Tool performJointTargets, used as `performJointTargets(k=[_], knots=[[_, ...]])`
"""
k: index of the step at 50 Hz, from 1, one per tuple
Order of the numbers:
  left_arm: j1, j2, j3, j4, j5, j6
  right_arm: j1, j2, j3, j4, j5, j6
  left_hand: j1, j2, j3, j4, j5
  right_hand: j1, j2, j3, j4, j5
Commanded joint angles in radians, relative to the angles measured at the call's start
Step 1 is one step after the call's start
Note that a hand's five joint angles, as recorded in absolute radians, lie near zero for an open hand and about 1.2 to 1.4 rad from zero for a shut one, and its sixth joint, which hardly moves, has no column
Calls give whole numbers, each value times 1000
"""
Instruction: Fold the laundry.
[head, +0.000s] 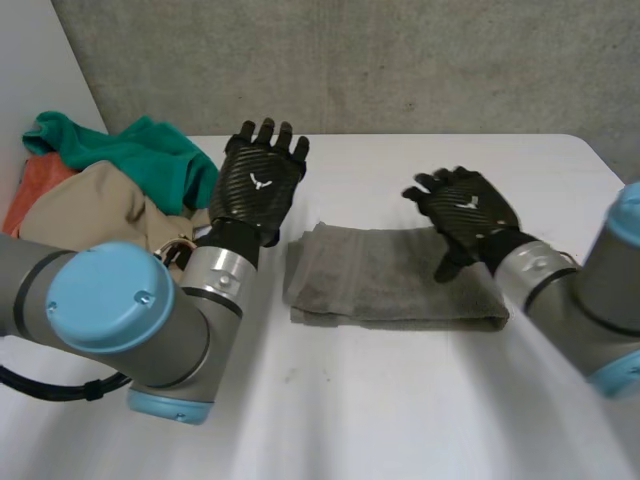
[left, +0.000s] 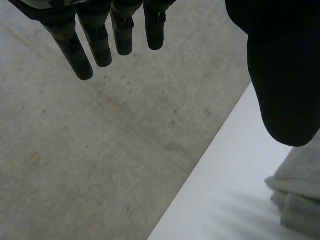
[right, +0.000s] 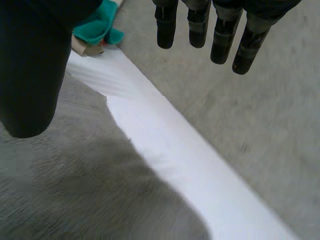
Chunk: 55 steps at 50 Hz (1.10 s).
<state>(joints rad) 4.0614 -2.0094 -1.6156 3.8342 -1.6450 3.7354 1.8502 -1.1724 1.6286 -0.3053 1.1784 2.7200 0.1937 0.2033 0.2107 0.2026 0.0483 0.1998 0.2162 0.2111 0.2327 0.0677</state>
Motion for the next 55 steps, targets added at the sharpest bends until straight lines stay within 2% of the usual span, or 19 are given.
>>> performJointTargets(k=[1,3,6,7,8,13,16,22,26,29,31,33,36,38,40,41,45,50,55], knots=[[-55,-60,48,-2,-1,0,-161,43,51,189,-40,-140,-19,-29,-36,-28,-48,87,71,76,55,45],[-56,-62,48,-4,-1,0,-189,69,53,209,-34,-201,-19,-29,-36,-28,-48,166,150,155,134,124],[-56,-63,40,-5,-1,0,-221,117,48,229,-31,-281,-19,-29,-36,-28,-48,735,718,723,702,692],[-58,-63,37,-5,-1,0,-226,132,36,232,-26,-287,-19,-29,-36,-28,-48,1059,1043,1048,1026,1017],[-56,-63,33,-8,-1,0,-226,138,28,230,-20,-292,-19,-29,-36,-28,-48,1195,1179,1184,1162,1153],[-50,-45,14,-39,-1,0,-212,129,-59,224,115,-304,-19,-29,-36,-28,-48,1196,1180,1185,1164,1154],[-38,-14,5,-61,-3,-2,-137,105,-108,199,171,-307,-19,-29,-36,-28,-48,1196,1180,1185,1164,1154],[11,35,-24,-82,-27,-17,171,82,-155,105,97,-347,-19,-29,-36,-28,-48,1196,1180,1185,1164,1154],[31,38,-27,-85,-68,-58,298,117,-116,37,-4,-402,-18,-28,-35,-27,-48,1196,1180,1185,1164,1154],[36,37,-26,-87,-85,-91,334,164,-108,25,-39,-413,-15,-25,-32,-24,-45,1196,1180,1185,1164,1154],[36,34,-18,-91,-85,-106,337,191,-110,25,-34,-413,-15,-25,-32,-24,-45,572,556,561,539,530],[31,32,-12,-97,-87,-114,337,183,-112,29,-11,-370,-15,-25,-32,-24,-45,157,141,146,124,115],[21,24,11,-105,-84,-126,334,165,-115,21,13,-260,-7,-16,-24,-16,-36,138,121,127,105,95],[11,18,34,-111,-82,-137,275,128,-131,21,35,-101,-7,-16,-24,-16,-36,-8,-25,-20,-41,-51],[-12,-6,81,-128,-82,-170,213,91,-145,28,50,27,-1,-10,-18,-10,-30,-25,-42,-37,-58,-68],[-22,-18,100,-137,-81,-186,152,53,-156,35,63,153,5,-5,-12,-4,-24,-25,-42,-37,-58,-68],[-68,-81,203,-228,-78,-275,75,19,-177,93,46,370,14,4,-3,5,-15,-25,-42,-37,-58,-68],[-94,-187,348,-407,-61,-397,67,111,-271,227,30,376,20,10,3,11,-9,-25,-42,-37,-58,-68],[-101,-284,427,-508,-35,-433,73,221,-380,371,38,276,40,31,23,31,11,-25,-42,-37,-58,-68]])
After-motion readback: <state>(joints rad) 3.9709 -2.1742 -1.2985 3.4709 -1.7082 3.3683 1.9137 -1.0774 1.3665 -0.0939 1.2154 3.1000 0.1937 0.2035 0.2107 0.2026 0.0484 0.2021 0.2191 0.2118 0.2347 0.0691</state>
